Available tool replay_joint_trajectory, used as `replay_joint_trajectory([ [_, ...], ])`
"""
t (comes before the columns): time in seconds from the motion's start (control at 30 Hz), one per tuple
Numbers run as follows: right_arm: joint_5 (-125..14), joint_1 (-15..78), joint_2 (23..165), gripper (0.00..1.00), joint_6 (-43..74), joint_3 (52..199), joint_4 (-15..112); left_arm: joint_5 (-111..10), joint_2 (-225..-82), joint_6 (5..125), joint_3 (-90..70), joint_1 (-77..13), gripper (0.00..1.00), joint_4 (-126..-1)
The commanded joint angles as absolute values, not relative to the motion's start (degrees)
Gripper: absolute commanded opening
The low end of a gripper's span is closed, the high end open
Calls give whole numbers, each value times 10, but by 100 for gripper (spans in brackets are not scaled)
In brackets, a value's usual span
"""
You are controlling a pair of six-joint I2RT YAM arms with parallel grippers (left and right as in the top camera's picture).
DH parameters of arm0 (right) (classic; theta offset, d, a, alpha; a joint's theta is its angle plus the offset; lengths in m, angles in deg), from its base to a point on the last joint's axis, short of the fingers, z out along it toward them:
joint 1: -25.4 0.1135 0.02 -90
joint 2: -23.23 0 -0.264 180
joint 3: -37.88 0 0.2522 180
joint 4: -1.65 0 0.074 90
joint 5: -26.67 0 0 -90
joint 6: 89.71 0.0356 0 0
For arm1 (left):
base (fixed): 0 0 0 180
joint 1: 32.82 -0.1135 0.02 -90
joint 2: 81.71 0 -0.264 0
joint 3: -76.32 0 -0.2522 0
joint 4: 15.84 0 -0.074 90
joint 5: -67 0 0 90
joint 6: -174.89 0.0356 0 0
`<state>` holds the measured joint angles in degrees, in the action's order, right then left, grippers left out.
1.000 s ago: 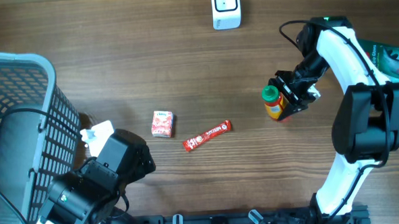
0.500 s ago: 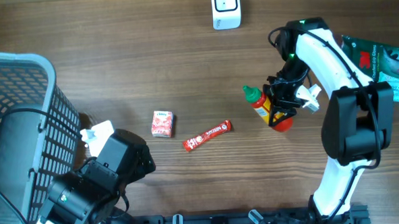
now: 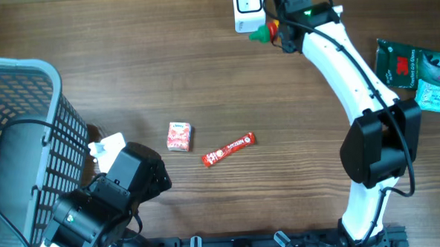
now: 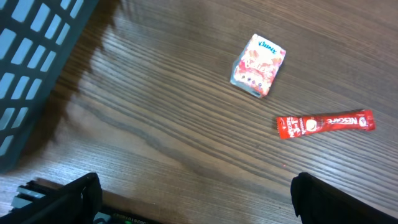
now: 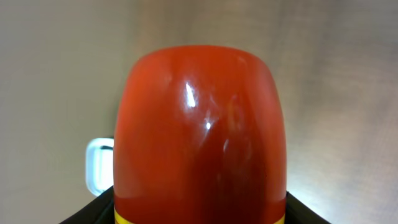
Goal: Scan the item barcode
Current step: 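Lift the sauce bottle to the white scanner with the right gripper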
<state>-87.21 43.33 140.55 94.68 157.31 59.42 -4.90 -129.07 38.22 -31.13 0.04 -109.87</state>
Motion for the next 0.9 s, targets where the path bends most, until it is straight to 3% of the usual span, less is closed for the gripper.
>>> replay_joint_trajectory([
  [0.0, -970, 443, 1433, 5, 901, 1580, 487, -45, -1290, 375, -310, -1, 100, -1099],
  [0.23, -949, 444, 1582, 5, 813, 1584, 75, -45, -1290, 375, -310, -1, 100, -1099],
  [0.43, -918, 464, 1653, 5, 813, 1622, 29, -45, -1290, 375, -310, -1, 100, -1099],
  [0.53, -930, 468, 1639, 5, 758, 1651, 73, -45, -1290, 375, -310, -1, 100, -1099],
  [0.63, -958, 455, 1556, 5, 733, 1665, 201, -45, -1290, 375, -310, -1, 100, -1099],
  [0.77, -960, 377, 1409, 5, 739, 1665, 458, -45, -1290, 375, -310, -1, 100, -1099],
  [0.87, -995, 279, 1373, 5, 737, 1665, 646, -45, -1290, 375, -310, -1, 100, -1099],
])
